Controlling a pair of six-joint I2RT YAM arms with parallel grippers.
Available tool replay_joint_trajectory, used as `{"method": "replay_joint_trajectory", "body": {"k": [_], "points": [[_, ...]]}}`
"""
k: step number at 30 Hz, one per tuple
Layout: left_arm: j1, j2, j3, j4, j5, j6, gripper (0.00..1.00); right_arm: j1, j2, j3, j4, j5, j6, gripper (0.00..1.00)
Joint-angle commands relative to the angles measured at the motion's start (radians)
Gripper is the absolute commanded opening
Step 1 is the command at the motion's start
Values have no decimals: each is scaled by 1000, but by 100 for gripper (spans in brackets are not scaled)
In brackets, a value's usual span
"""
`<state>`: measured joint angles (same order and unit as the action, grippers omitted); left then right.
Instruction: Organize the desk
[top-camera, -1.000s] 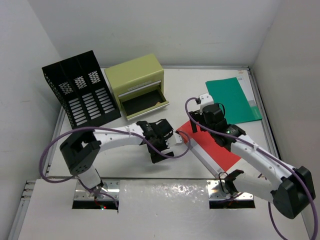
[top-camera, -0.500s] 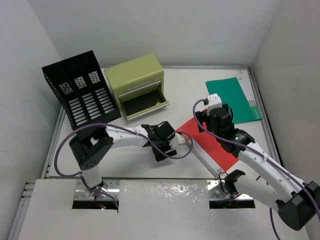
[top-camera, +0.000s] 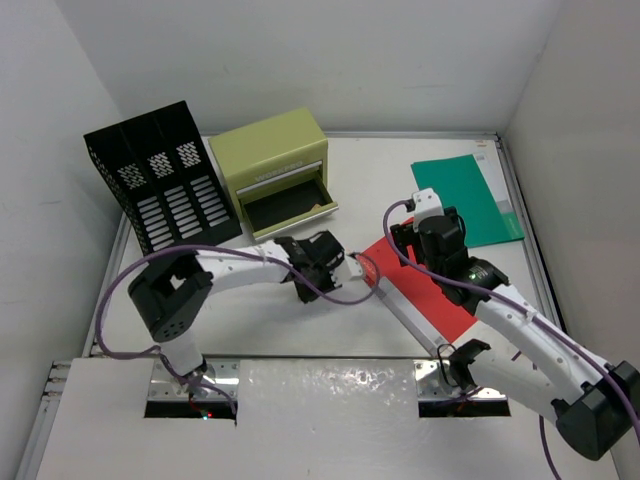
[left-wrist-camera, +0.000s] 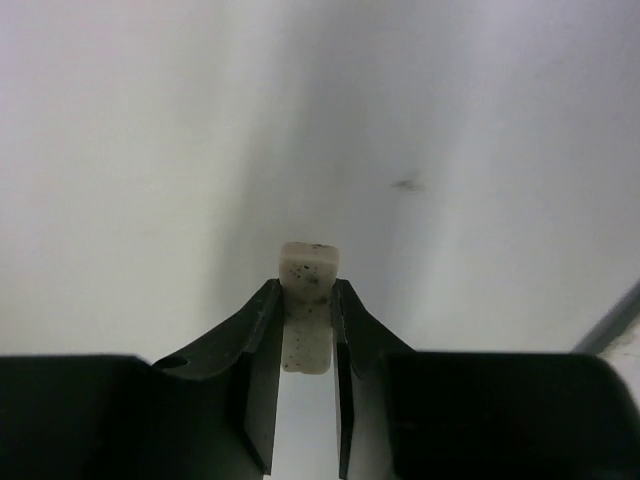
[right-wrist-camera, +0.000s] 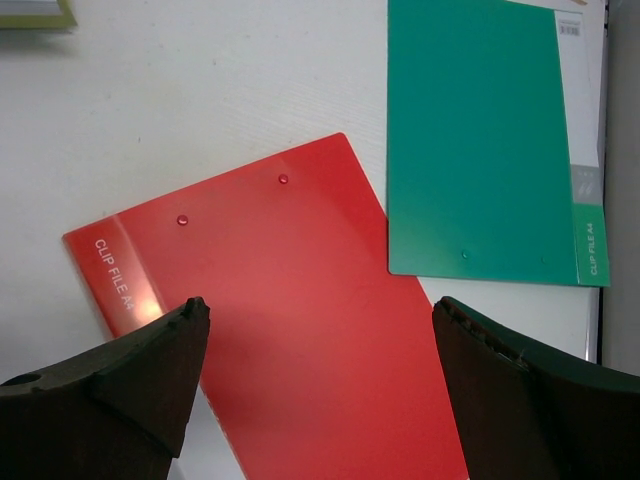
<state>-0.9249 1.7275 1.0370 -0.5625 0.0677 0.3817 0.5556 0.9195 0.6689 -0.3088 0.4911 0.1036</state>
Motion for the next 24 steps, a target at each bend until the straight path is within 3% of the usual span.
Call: {"method": "replay_joint_trajectory", "body": {"k": [1,5,9,15,24], "points": [[96,-141,116,-60,-100,31,0,-3,4,28,31,20,-10,89],[216,-249,178,-27,-144,69,0,-3,24,12,54,35,4,90],[326,-256,196,73,-158,150,0,-5,73,31,59,37,7,89],[413,-132,215,248,-177,232,0,-5,79,38,60,17,16,89],[457,87,301,328,-223,255,0,-5,76,6,73,-14,16,89]]}}
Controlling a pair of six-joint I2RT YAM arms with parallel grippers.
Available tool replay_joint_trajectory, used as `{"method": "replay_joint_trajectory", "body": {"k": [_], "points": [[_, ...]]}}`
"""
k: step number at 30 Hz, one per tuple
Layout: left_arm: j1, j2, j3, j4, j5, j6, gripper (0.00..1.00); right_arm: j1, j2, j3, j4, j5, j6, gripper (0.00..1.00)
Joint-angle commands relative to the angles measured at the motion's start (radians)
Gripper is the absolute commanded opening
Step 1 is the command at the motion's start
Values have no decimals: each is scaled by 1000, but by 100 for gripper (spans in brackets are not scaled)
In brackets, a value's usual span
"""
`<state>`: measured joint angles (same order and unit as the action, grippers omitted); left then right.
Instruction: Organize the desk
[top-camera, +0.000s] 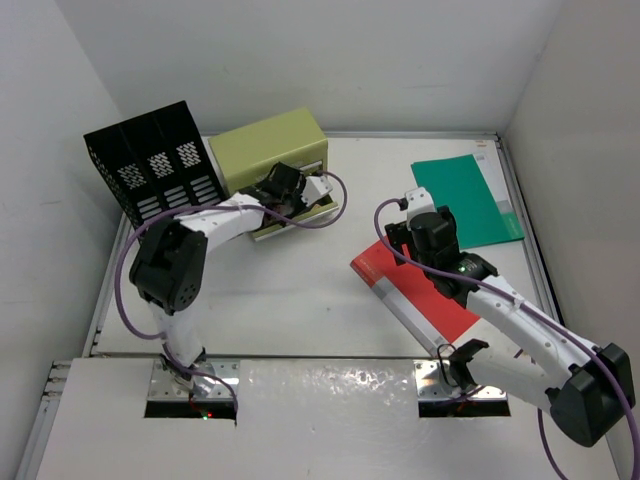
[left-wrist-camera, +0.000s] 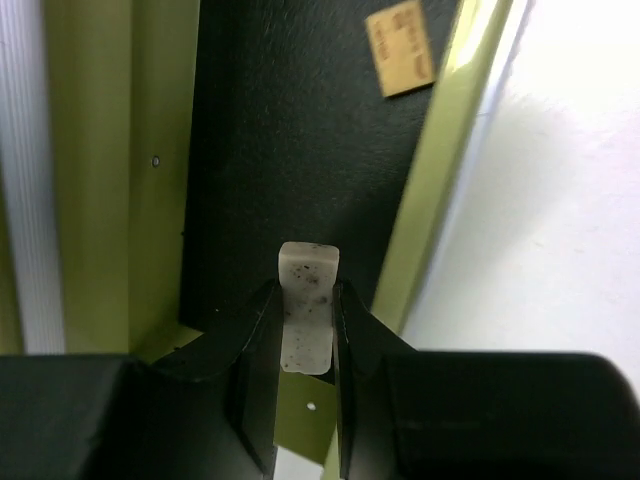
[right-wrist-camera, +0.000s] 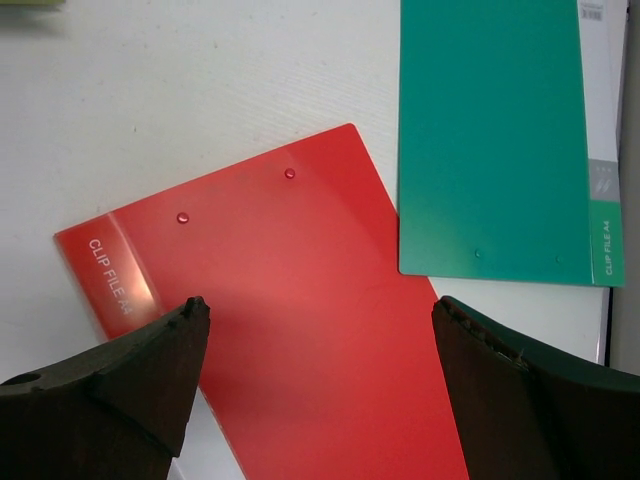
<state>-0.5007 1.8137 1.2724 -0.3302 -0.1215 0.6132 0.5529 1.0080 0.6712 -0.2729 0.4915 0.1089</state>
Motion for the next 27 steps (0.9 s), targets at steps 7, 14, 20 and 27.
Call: {"method": "replay_joint_trajectory", "body": {"k": [7,14,20,27], "points": [[37,53,76,86,-32,22,26,-2,-5,7,31,-54,-3,89],[37,1,102,43,-14,10,58,-2,15,24,87,-220,-15,89],[37,-111,136,-52,12,-26,60,-2,114,135,227,-346,15,58],[50,-290,277,-133,30,-107,62,-82,323,322,354,-514,201,0]]}}
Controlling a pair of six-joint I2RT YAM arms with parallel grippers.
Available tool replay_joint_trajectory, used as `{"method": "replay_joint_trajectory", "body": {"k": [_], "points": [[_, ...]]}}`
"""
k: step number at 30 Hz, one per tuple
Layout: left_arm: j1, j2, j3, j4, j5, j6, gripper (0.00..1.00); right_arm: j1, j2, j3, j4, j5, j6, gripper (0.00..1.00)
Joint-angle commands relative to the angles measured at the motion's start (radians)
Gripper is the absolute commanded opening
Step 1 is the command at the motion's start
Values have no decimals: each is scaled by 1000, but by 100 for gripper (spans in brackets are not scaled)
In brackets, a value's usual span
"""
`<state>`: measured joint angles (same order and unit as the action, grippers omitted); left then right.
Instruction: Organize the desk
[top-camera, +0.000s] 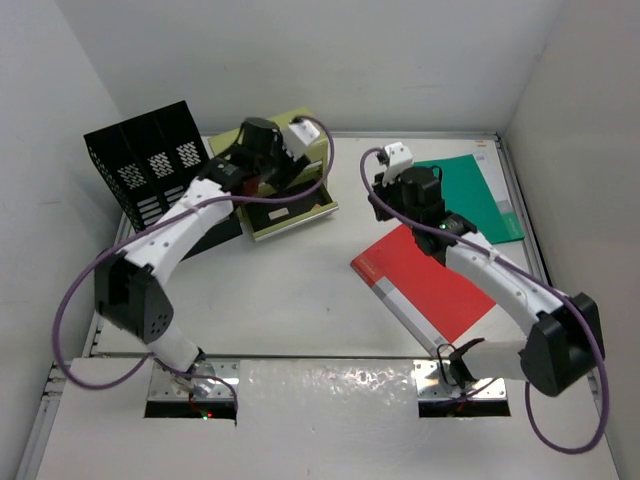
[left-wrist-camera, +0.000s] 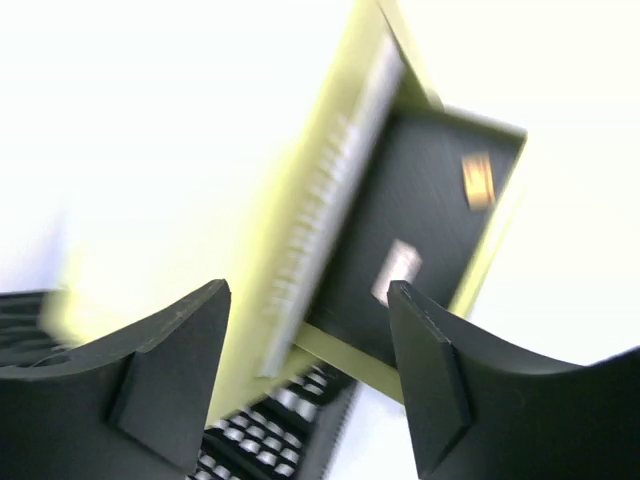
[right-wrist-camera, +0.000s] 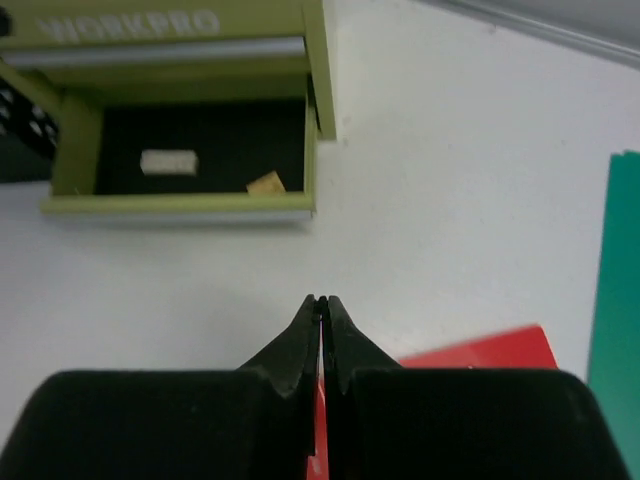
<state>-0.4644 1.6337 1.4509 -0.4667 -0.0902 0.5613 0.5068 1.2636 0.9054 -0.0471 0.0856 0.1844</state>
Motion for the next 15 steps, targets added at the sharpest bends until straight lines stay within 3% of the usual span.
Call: {"method": "replay_joint_trajectory", "body": {"k": [1,8,12,15], "points": [[26,-112,118,7,-12,-64,63,-36,97,107,139,-116,151,0],[239,80,367,-23,63,-201,64,21,396,179,322,-218,509,0],[268,156,408,11,38,-210,64,125,502,201,303,-142,527,0],[285,212,437,22,24,-216,64,162,574,205,329,-165,657,0]]}}
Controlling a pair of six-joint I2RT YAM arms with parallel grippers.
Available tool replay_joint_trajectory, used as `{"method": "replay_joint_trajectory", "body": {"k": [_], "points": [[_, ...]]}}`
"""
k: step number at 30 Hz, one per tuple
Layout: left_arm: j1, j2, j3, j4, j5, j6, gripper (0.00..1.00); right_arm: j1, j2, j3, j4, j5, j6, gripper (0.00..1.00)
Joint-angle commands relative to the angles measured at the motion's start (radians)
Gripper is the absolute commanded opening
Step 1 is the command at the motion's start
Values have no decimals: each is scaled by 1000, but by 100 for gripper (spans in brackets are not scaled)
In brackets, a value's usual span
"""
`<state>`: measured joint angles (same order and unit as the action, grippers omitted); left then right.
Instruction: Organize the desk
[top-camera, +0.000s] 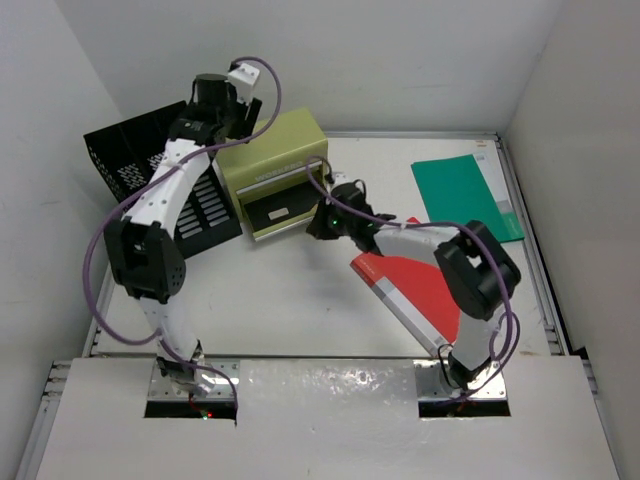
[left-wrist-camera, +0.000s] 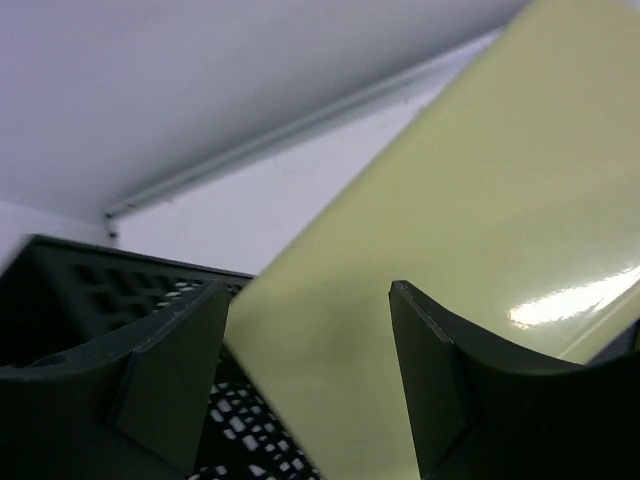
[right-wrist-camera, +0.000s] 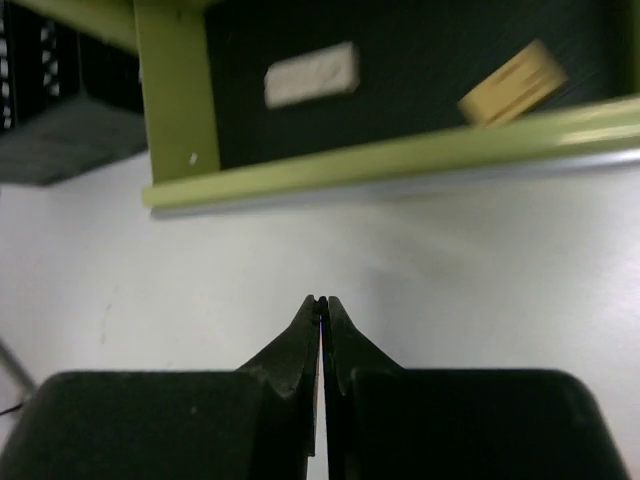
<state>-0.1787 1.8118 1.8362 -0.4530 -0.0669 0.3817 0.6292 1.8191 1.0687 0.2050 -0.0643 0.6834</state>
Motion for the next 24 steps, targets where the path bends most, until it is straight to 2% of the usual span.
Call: {"method": "replay_joint_trajectory", "body": {"k": [1,8,10,15,20,24], "points": [[2,44,55,16,-2,-40,64,43,38,42,91,-26,189,0],[7,109,46,66,-13,-35,64,47,241,140,102,-45,324,0],[7,116,26,85,-16,-32,64,47,276,167,150,-54,364,0],[7,104,-41,114,-11,-15,64,47,356,312,130,-11,292,0],[8,87,-95,146,2,3,64,47,365,344,146,112,239,0],[8,84,-112,143,22,8,63,44,405,370,201,136,251,0]]}}
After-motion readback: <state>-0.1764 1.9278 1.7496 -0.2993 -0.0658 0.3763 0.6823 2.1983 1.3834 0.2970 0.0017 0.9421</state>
